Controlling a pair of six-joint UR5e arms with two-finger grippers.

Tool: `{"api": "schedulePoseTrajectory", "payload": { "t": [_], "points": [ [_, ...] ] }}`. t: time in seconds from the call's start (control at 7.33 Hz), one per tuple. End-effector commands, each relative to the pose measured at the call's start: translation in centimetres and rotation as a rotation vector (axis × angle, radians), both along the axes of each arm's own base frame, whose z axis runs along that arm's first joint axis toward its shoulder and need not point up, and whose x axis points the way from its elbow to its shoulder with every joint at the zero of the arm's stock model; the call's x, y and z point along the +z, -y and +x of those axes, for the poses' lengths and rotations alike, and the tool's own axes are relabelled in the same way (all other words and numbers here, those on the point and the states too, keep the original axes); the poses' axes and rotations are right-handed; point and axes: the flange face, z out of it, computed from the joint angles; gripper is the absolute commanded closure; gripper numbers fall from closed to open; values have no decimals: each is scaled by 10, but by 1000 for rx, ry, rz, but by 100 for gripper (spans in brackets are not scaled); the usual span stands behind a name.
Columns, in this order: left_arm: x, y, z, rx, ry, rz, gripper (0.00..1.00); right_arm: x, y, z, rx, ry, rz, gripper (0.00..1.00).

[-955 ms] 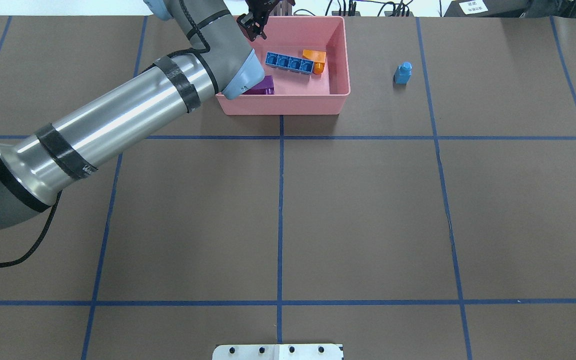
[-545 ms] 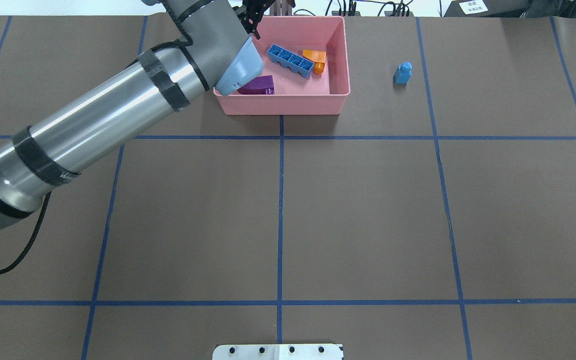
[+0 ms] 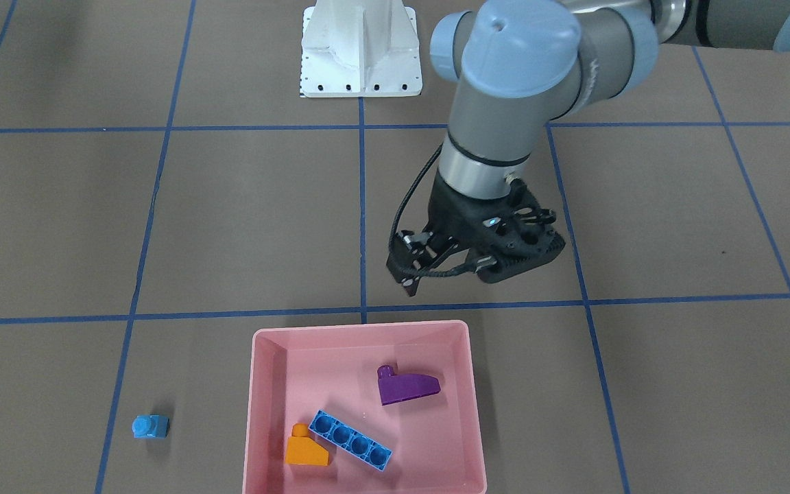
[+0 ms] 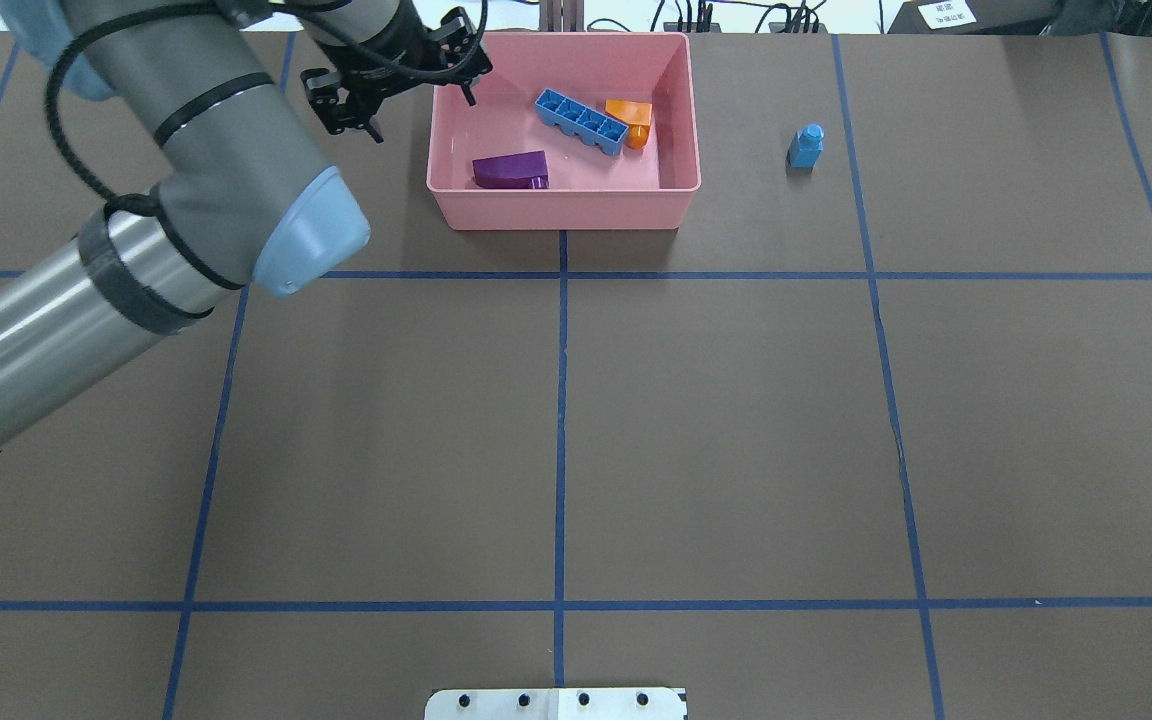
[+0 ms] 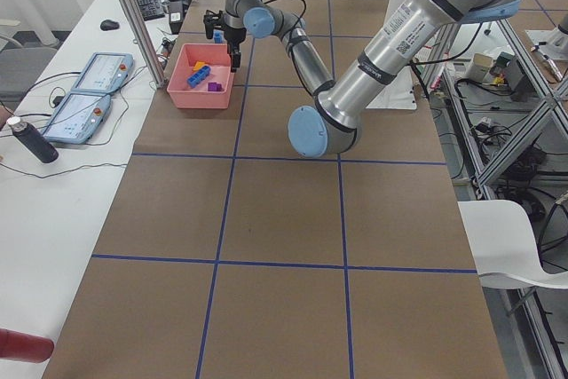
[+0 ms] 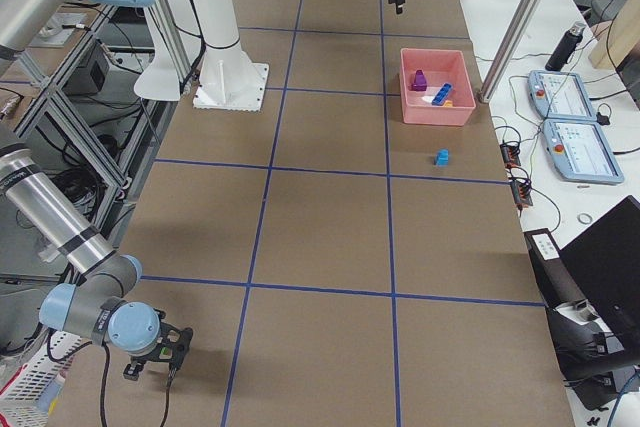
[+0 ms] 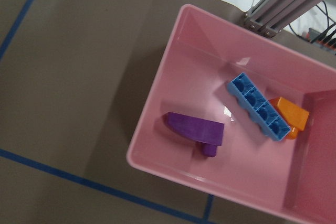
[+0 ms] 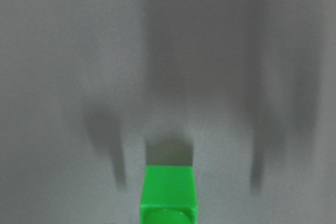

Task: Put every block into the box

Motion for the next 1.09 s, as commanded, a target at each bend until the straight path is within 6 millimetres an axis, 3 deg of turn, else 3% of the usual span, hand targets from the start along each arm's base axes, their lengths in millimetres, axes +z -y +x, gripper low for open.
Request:
{"api": "schedulePoseTrajectory", "payload": {
  "t": [0.0, 0.14, 0.27, 0.41, 0.55, 0.68, 0.82, 0.95],
  "points": [
    [92, -41, -86, 163, 107, 158, 0, 0, 3, -1, 5, 11, -3, 34],
    [114, -45, -115, 192, 120, 173, 0, -1, 4, -3, 11, 29, -3, 49],
    [143, -51, -146, 226, 157, 196, 0, -2, 4, -4, 27, 46, -16, 78],
    [173, -50, -182, 264, 185, 215, 0, -2, 5, -4, 31, 44, -20, 100],
    [201, -54, -220, 313, 197, 239, 0, -5, 8, -5, 34, 54, -10, 100],
    [234, -64, -250, 362, 219, 251, 0, -27, 36, -10, 49, 98, 47, 100],
    [259, -82, -268, 424, 250, 282, 0, -60, 89, -13, 71, 115, 135, 100],
    [276, -95, -289, 460, 273, 306, 0, -111, 161, -17, 146, 101, 147, 100]
  ]
}}
